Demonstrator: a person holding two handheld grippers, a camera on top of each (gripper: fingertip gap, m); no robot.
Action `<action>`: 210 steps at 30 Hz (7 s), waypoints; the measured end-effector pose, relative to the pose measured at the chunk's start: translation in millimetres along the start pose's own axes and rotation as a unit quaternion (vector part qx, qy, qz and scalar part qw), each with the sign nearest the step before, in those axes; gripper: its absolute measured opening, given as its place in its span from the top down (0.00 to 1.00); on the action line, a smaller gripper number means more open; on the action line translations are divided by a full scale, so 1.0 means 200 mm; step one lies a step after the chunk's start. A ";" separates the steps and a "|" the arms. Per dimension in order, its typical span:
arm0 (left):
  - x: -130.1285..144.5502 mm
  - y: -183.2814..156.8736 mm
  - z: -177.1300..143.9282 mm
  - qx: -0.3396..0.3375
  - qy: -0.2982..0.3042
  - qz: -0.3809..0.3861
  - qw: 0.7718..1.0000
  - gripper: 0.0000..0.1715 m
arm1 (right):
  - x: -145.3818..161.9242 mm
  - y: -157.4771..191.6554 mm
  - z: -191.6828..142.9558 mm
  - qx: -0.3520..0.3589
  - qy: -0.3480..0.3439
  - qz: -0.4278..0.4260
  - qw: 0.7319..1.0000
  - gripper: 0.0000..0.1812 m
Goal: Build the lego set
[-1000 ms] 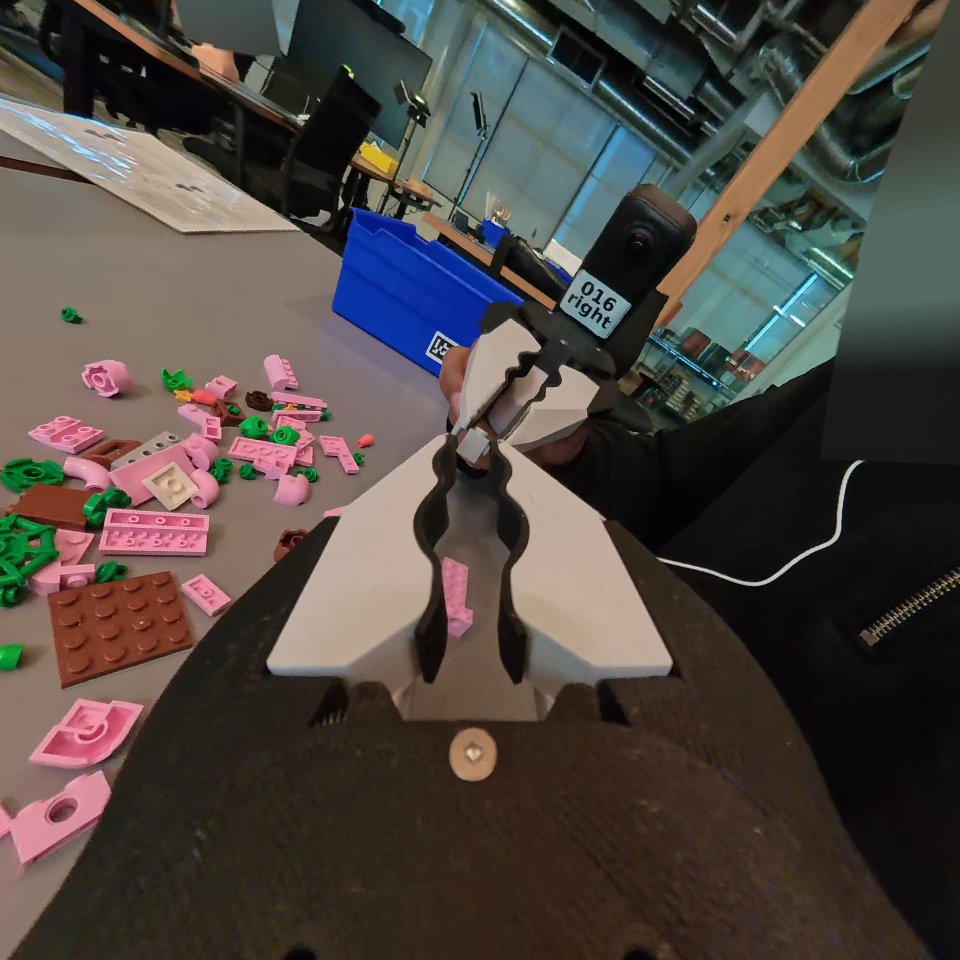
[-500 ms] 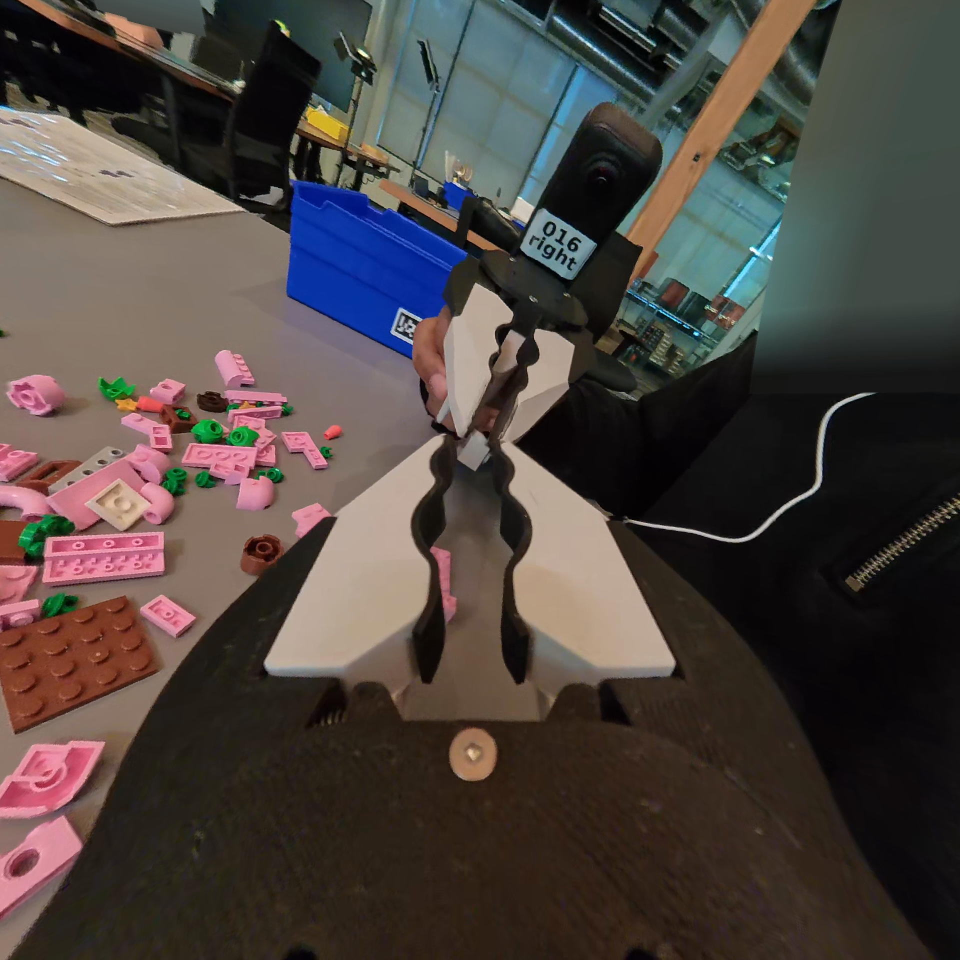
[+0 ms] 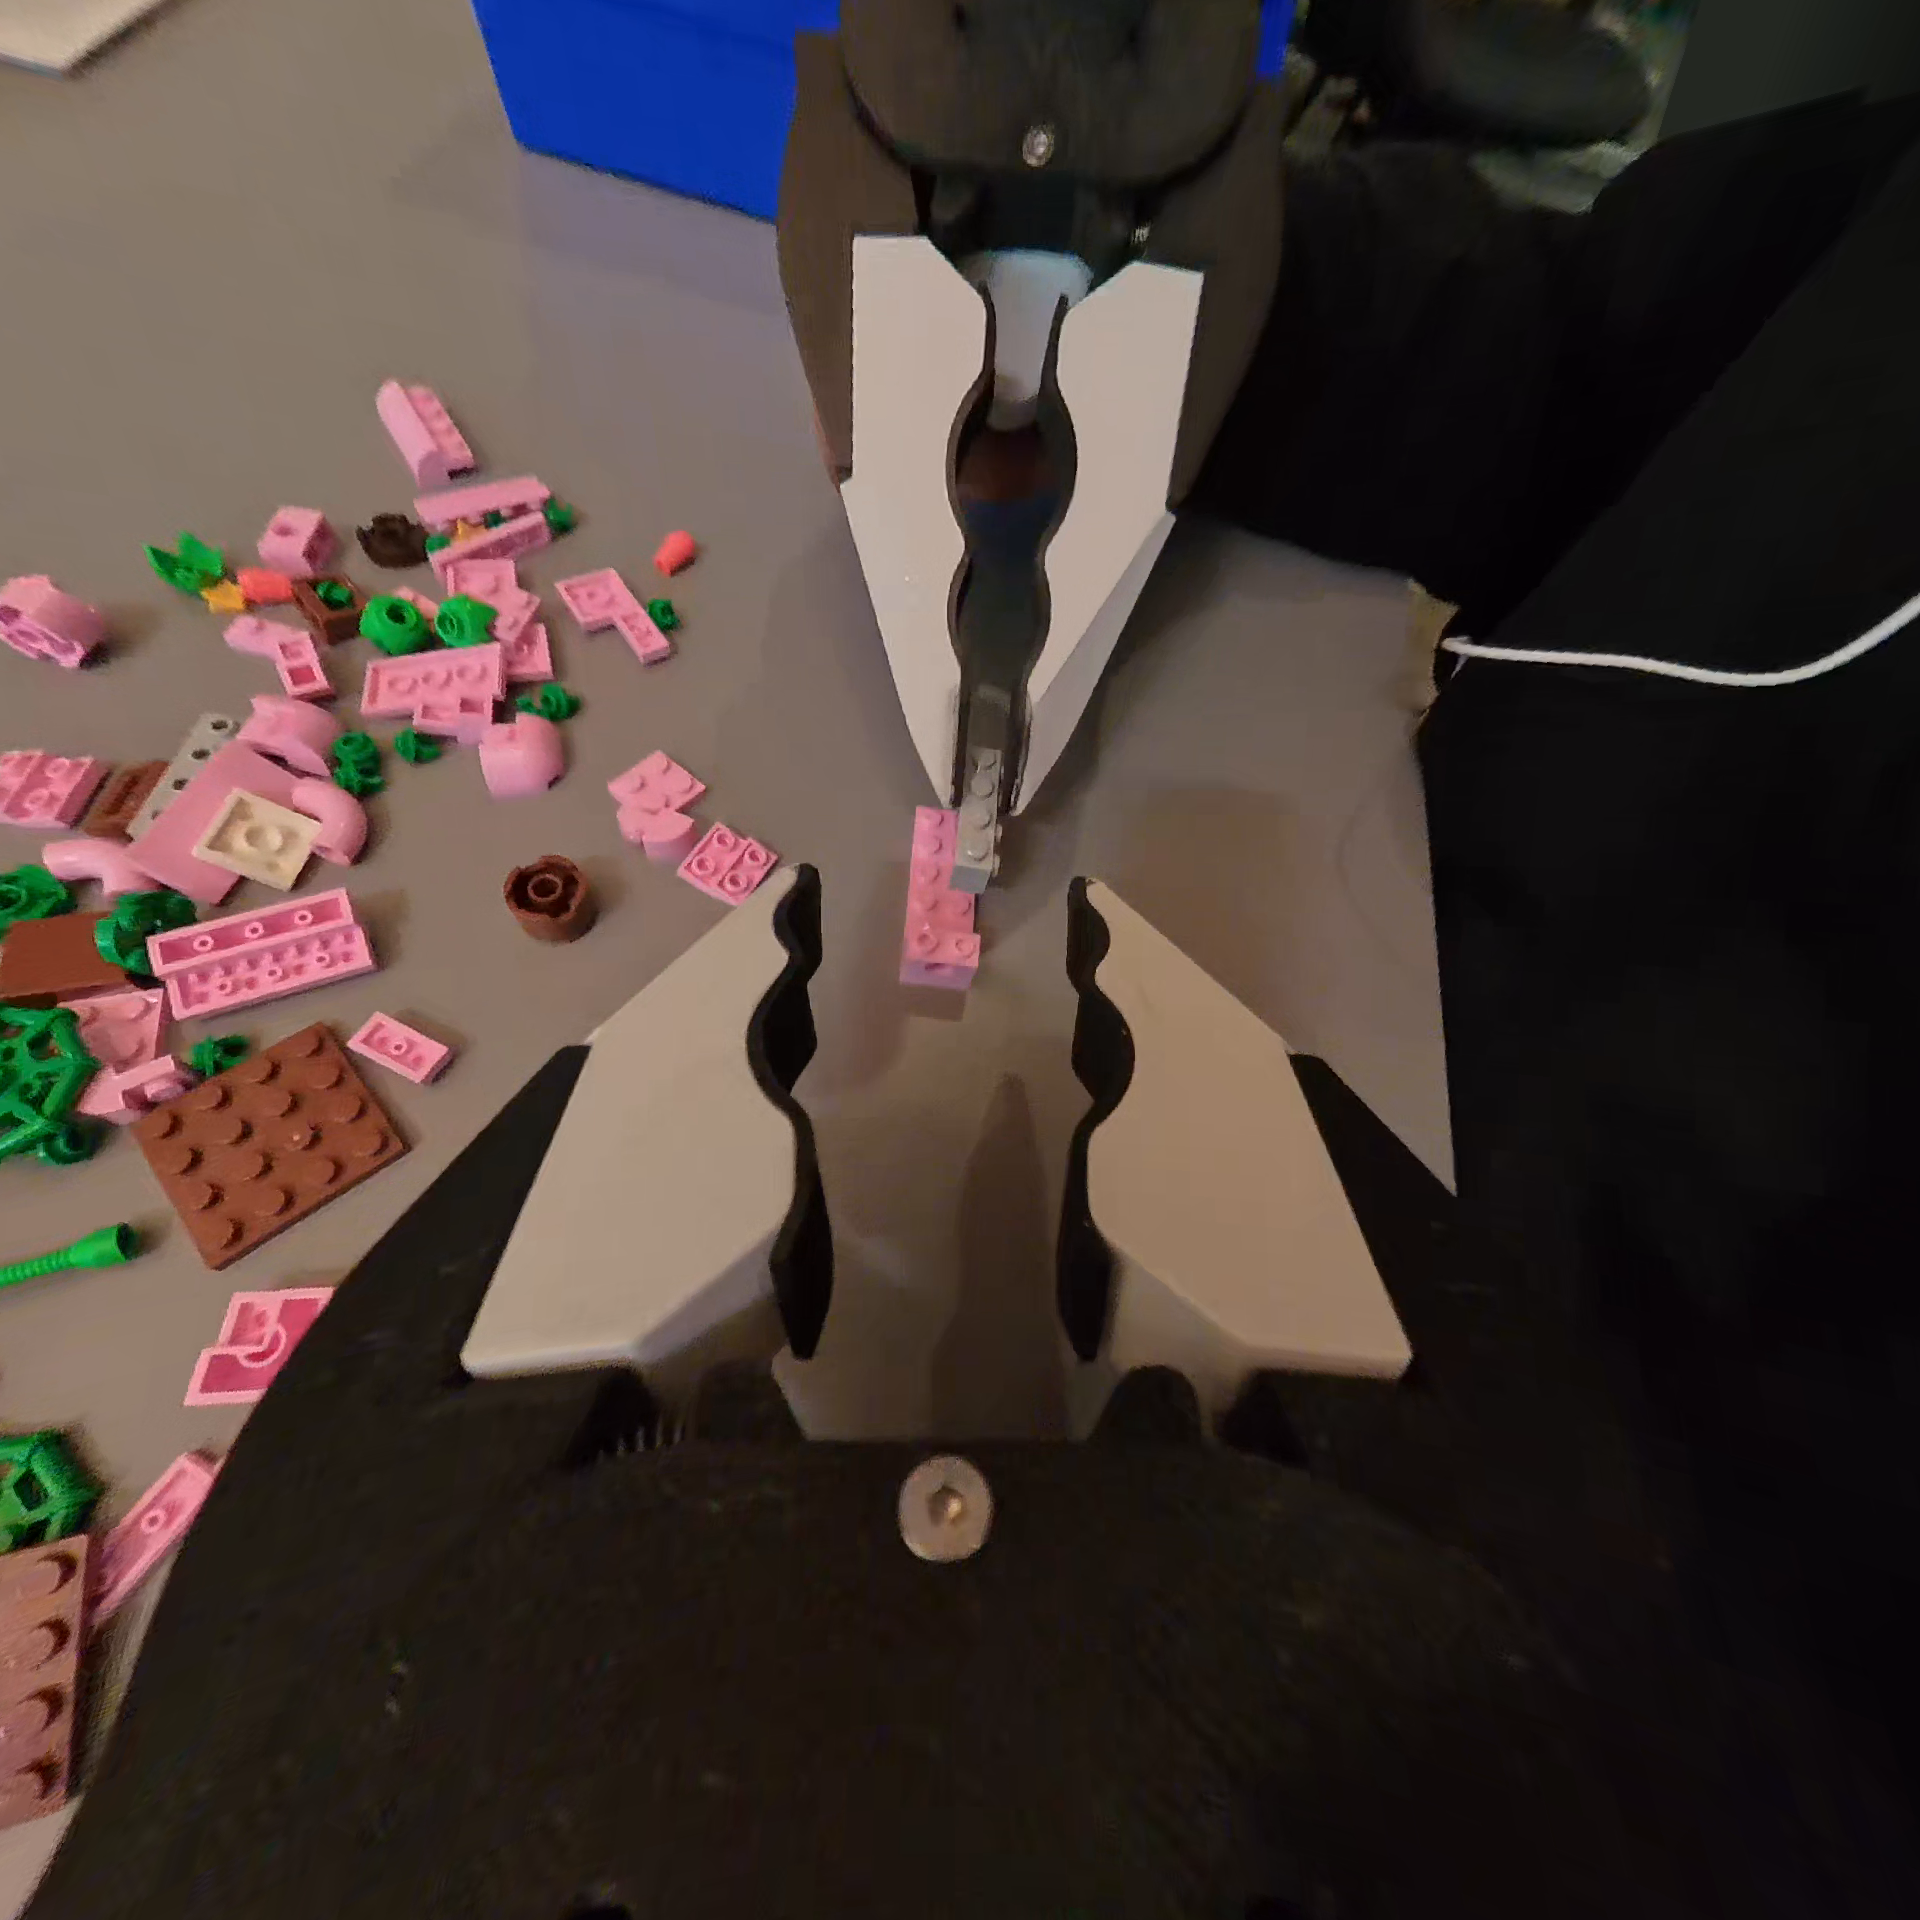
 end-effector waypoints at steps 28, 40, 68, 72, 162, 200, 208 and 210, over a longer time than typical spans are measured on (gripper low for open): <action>0.09 -0.01 0.12 -0.036 0.119 0.029 0.992 0.91 | 0.03 -0.01 0.07 -0.018 0.017 0.009 1.000 0.97; 0.09 -0.01 0.12 -0.032 0.120 0.028 0.992 0.90 | 0.03 -0.01 0.08 -0.028 0.020 0.029 0.999 0.97; 0.09 -0.01 0.12 -0.034 0.121 0.029 0.992 0.91 | 0.04 -0.04 0.10 -0.094 0.020 0.157 0.983 0.96; 0.09 -0.01 0.12 -0.027 0.120 0.024 0.992 0.91 | 0.03 -0.02 0.10 -0.063 0.024 0.103 0.992 0.96; 0.01 0.05 -0.04 0.204 -0.057 -0.220 0.952 0.92 | 0.00 -0.05 0.02 0.038 0.000 -0.001 0.999 0.88; -0.02 -0.01 -0.13 0.424 -0.093 -0.320 0.842 0.92 | -0.21 0.09 -0.07 0.089 -0.152 -0.149 0.973 0.91; -0.02 -0.01 -0.13 0.424 -0.094 -0.322 0.841 0.92 | -0.21 0.08 -0.07 0.088 -0.147 -0.144 0.975 0.91; -0.02 -0.01 -0.13 0.424 -0.094 -0.322 0.841 0.92 | -0.21 0.08 -0.07 0.089 -0.147 -0.144 0.975 0.91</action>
Point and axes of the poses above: each gripper's, where its closed fingertips meet, z out along the fingers, x out of its underside, y = z × x across the jaws, the point moved 4 cm from there along -z, back along the fingers, and after that the axes turned 7 degrees about y, right-handed, at the moved point
